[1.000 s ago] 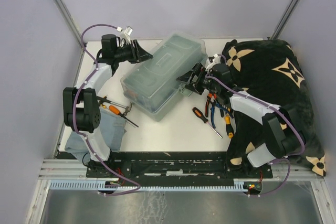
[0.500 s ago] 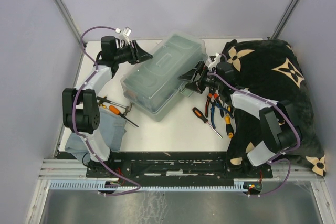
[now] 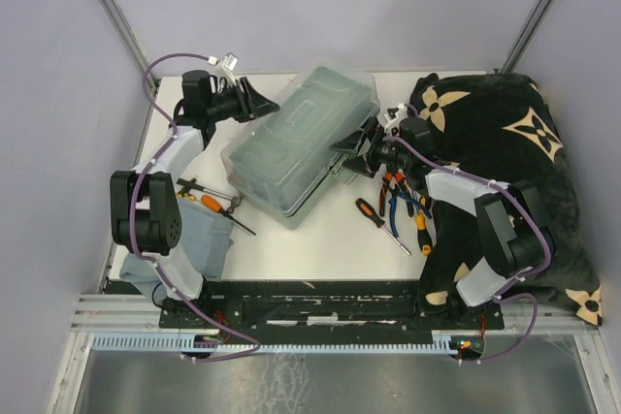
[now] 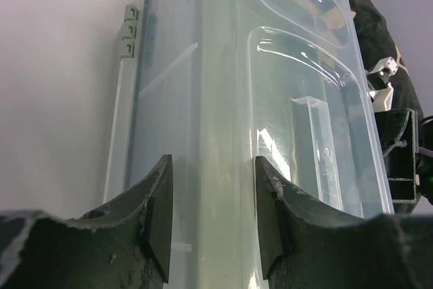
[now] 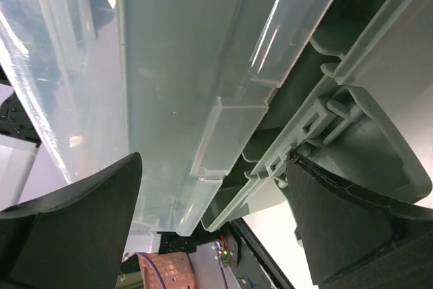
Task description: Pack the tool kit
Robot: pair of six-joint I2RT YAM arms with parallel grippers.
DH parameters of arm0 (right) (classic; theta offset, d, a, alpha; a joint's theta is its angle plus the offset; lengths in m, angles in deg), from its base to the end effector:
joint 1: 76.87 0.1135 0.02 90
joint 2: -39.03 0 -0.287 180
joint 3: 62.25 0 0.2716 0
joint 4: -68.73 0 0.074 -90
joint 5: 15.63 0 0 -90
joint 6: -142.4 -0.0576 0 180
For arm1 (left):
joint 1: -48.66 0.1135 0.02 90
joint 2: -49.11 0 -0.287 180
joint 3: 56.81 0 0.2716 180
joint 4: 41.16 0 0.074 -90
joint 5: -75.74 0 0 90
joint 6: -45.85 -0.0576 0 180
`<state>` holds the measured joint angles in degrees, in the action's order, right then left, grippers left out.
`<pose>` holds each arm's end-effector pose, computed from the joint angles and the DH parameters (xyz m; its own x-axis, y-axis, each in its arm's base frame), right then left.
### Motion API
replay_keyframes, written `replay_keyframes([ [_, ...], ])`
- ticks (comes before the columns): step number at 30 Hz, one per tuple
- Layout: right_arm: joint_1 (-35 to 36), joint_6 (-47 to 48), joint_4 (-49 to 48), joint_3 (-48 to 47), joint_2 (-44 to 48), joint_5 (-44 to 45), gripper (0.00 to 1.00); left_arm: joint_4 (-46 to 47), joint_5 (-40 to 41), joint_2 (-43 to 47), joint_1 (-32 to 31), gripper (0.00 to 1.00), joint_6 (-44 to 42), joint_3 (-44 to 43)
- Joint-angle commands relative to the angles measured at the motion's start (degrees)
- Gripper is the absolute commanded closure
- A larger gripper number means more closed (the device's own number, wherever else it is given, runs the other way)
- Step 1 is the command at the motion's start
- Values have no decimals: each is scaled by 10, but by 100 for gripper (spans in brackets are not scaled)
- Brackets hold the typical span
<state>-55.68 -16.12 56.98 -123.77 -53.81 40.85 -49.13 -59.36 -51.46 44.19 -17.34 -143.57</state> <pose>0.3439 0.1675 0.2181 -0.8462 0.5040 -0.1729 0.0026 0.3284 0.9445 0.4383 -0.0752 0.2883 -0.6507 -0.2685 -0.7103 0.4675 0.5954 -0.6534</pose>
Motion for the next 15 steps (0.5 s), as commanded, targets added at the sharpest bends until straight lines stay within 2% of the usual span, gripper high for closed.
replay_keyframes([
  [1, -13, 58, 33, -60, -2, 4, 5, -144, -77, 16, -11, 97, 71, 32],
  [7, -27, 39, -6, -82, -29, -58, 5, -107, -88, 24, -11, 97, 100, 63],
  [9, -26, 26, -37, -70, -19, -65, 5, -79, -91, 27, -10, 97, 122, 76],
  [13, -27, 19, -39, -71, -11, -71, 5, -52, -90, 33, -11, 97, 149, 88],
  [15, -25, -8, -78, -68, -14, -81, 5, -43, -90, 36, -11, 97, 158, 92],
])
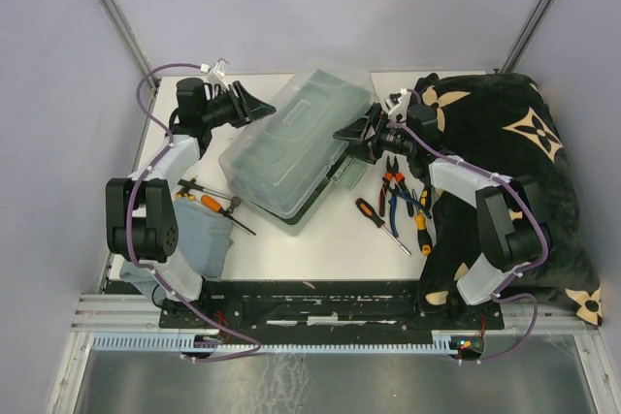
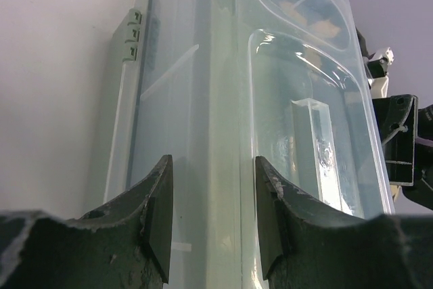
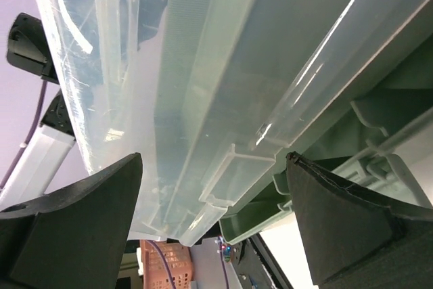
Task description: Pack the tool kit
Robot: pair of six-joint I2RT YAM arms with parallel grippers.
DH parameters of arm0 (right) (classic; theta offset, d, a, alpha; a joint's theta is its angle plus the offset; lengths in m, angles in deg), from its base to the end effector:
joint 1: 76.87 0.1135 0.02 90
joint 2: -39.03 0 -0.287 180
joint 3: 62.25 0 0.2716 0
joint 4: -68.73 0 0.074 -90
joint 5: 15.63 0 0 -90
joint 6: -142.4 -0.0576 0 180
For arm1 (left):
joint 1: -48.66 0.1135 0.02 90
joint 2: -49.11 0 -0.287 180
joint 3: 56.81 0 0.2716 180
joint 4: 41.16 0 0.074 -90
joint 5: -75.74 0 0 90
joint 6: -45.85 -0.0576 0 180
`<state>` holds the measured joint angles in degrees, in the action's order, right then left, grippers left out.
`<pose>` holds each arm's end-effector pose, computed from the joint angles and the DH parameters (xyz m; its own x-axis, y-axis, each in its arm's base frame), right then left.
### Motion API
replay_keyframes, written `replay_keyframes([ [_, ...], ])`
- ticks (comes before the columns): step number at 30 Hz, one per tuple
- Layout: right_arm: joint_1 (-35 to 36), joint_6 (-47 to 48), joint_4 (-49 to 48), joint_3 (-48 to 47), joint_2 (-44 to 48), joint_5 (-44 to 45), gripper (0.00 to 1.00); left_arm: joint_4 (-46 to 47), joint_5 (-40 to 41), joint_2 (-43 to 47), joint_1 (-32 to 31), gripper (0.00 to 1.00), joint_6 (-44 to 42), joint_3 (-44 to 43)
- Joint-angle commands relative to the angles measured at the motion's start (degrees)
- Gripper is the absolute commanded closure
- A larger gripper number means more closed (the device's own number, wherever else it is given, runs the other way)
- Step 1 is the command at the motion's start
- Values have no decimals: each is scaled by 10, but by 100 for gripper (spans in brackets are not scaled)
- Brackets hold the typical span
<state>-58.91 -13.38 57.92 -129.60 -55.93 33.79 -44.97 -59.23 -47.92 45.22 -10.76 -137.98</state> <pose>0.3672 0.1584 0.2395 -0.8666 0.4472 -0.2213 -0.0884 0.2989 0.9502 0.4212 -0.0661 0.2855 -0.6695 -0.3498 -0.6553 0.4052 0.5674 -0.7168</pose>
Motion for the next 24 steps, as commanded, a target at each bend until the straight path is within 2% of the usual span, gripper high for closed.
replay_keyframes([
  [1, 8, -50, -114, -6, 5, -13, 5, -81, -91, 2, -21, 97, 95, 38],
  [5, 10, -86, -159, -7, 14, -20, 9, -80, -77, 9, -21, 97, 98, 40],
  [8, 9, -72, -110, -30, 36, -28, 15, -74, -64, 12, -21, 95, 101, 41],
  [14, 9, 41, 133, -129, 65, -13, 25, -76, -32, 13, -21, 70, 95, 31],
  [21, 10, 44, 192, -207, 50, -17, 29, -116, -3, 7, -19, 54, 62, -16],
  [24, 11, 44, 219, -261, 29, -26, 28, -154, 13, 3, -12, 50, 36, -44],
])
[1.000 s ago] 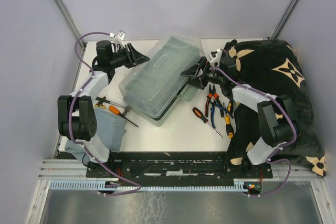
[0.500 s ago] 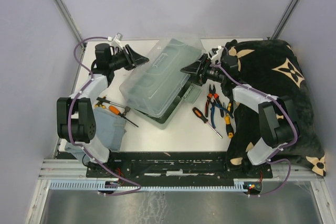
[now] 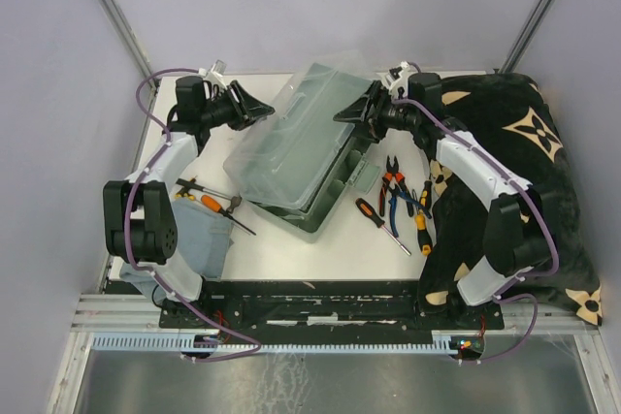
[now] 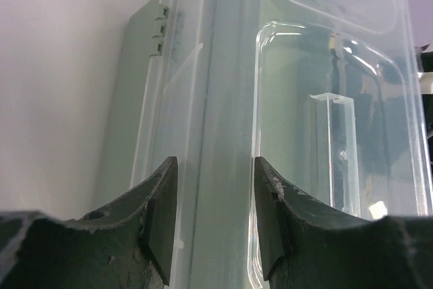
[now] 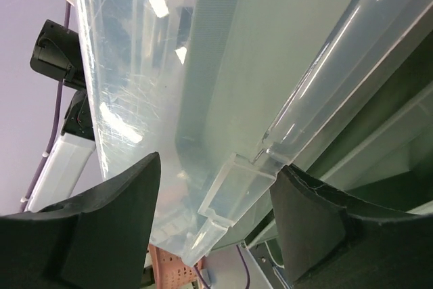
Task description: Pack the tool kit
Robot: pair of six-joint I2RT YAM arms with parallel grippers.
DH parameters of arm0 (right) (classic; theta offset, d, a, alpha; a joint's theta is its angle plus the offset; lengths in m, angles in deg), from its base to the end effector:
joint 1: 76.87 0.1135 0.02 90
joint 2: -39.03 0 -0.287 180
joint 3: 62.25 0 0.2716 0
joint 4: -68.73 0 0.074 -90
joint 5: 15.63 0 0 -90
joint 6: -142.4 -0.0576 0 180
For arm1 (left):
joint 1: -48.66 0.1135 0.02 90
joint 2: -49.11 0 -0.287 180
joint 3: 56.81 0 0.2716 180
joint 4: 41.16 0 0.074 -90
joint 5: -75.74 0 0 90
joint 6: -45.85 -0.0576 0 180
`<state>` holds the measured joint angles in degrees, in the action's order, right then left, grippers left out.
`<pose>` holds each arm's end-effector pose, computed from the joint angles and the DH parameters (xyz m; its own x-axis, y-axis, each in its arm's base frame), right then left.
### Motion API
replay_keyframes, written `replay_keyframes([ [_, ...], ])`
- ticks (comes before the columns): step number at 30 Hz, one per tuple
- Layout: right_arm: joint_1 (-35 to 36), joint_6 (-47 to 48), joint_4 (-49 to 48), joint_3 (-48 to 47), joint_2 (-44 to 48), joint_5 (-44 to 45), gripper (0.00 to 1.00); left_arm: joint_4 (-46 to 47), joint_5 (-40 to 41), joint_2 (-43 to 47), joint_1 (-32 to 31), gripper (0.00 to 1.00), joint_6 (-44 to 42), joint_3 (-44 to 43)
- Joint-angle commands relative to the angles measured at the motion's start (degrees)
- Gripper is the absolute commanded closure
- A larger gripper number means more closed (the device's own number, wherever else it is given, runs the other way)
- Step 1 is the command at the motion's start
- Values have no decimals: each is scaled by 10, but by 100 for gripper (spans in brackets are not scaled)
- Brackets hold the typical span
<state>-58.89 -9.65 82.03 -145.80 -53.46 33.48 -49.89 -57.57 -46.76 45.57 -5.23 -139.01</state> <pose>0.3779 0.1623 0.3135 -0.8840 0.4152 -0.2150 -0.0615 0.3526 0.9338 0.4177 -0.0621 0.2906 -0.7185 -0.4190 -0.5551 0.2842 0.5516 -0.7842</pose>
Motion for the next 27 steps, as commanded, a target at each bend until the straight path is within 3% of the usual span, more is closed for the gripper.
replay_keyframes([
  [1, 11, 7, -16, -116, -3, -25, 28, -114, 3, -9, -11, 50, -26, -39],
  [7, 34, 26, 43, -201, -42, -15, 26, -109, 5, -6, 36, 41, -29, -43],
  [16, 75, 84, 175, -312, -78, 69, 24, -86, -34, -29, 62, 41, -21, -41],
  [27, 146, 141, 373, -557, -205, 194, 21, -37, -47, -56, 144, 40, 27, -41],
])
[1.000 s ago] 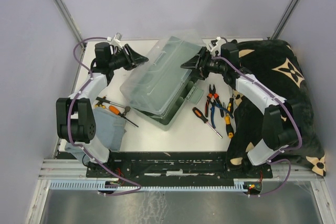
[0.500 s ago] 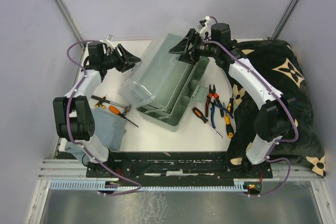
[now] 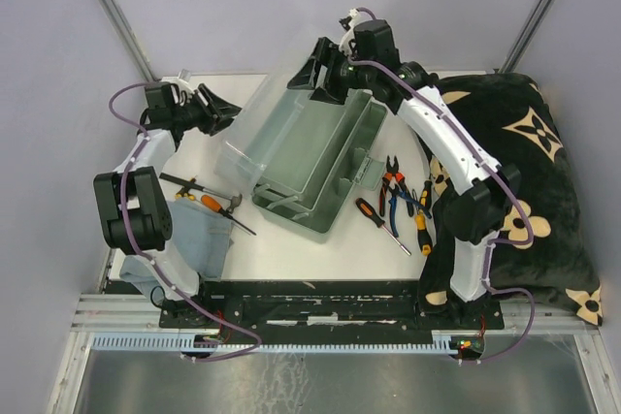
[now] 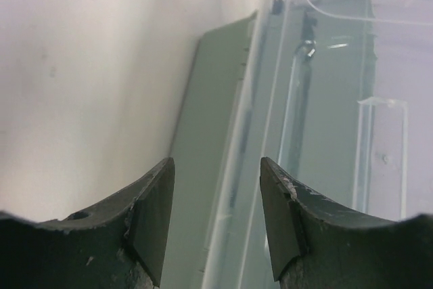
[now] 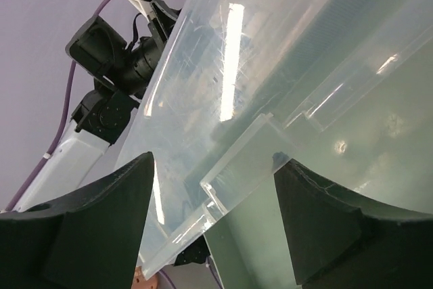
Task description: Pack the tool kit
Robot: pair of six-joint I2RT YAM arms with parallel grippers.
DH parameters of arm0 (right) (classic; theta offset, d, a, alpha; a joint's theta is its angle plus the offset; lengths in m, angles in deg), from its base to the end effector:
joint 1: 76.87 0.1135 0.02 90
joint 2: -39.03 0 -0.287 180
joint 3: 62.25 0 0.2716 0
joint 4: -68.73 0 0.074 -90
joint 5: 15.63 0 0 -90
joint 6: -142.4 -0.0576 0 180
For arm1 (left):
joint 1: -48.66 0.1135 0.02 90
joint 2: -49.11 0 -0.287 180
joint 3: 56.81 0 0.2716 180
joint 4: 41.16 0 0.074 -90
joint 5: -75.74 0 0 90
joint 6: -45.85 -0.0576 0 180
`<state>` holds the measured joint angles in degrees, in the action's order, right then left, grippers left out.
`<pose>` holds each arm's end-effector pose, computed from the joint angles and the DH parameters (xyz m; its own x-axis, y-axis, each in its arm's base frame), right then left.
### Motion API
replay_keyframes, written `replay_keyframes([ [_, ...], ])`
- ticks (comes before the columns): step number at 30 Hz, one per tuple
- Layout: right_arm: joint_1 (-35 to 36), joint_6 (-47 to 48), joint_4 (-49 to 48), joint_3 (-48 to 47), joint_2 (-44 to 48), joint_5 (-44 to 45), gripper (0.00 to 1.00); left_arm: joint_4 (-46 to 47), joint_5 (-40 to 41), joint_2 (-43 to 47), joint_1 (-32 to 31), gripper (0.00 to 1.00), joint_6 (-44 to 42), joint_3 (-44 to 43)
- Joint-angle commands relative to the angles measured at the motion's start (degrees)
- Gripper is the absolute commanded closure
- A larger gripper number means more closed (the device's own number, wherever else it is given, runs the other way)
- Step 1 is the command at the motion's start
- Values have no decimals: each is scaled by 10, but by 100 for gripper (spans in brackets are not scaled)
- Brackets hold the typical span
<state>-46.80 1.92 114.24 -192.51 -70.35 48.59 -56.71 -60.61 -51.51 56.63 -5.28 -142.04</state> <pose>0.4058 0.2639 0.4286 -0.8415 0.3154 -0.4386 -0.2266 0.5309 0.8166 0.4339 0.0187 0.2650 -0.7221 -0.5385 -0.4343 0.0845 0.5545 -0.8279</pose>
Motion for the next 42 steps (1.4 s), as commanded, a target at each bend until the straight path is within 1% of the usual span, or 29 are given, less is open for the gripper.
replay_keyframes([
  [1, 31, 27, 63, -114, -52, 48, 21, 32, -19, -13, 40, 40, 29, -14],
  [7, 67, 53, 127, -238, -126, 114, 18, 27, -13, -22, 71, 39, 23, -28],
  [9, 75, 57, 144, -262, -146, 115, 18, 26, -17, -24, 75, 39, 20, -35],
  [12, 98, 97, 157, -294, -164, 131, 15, 24, -35, -28, 75, 39, 10, -46],
  [16, 124, 120, 161, -331, -182, 149, 14, 20, -34, -24, 76, 39, -1, -45],
  [19, 142, 137, 157, -332, -186, 174, 13, 6, -6, -11, 75, 39, -12, -38],
  [24, 175, 185, 160, -343, -182, 245, 12, 2, 55, 23, 77, 38, -12, -15],
  [28, 187, 211, 136, -319, -146, 277, 11, -14, 95, 48, 78, 37, -18, -3],
  [31, 190, 222, 120, -292, -116, 275, 10, -26, 138, 72, 81, 37, -22, 14],
  [34, 192, 230, 113, -277, -90, 256, 9, -26, 162, 95, 84, 37, -20, 35],
  [39, 192, 239, 97, -243, -54, 226, 8, -2, 168, 131, 84, 37, -12, 71],
  [42, 192, 242, 98, -252, -58, 204, 7, 4, 180, 155, 84, 36, -12, 88],
])
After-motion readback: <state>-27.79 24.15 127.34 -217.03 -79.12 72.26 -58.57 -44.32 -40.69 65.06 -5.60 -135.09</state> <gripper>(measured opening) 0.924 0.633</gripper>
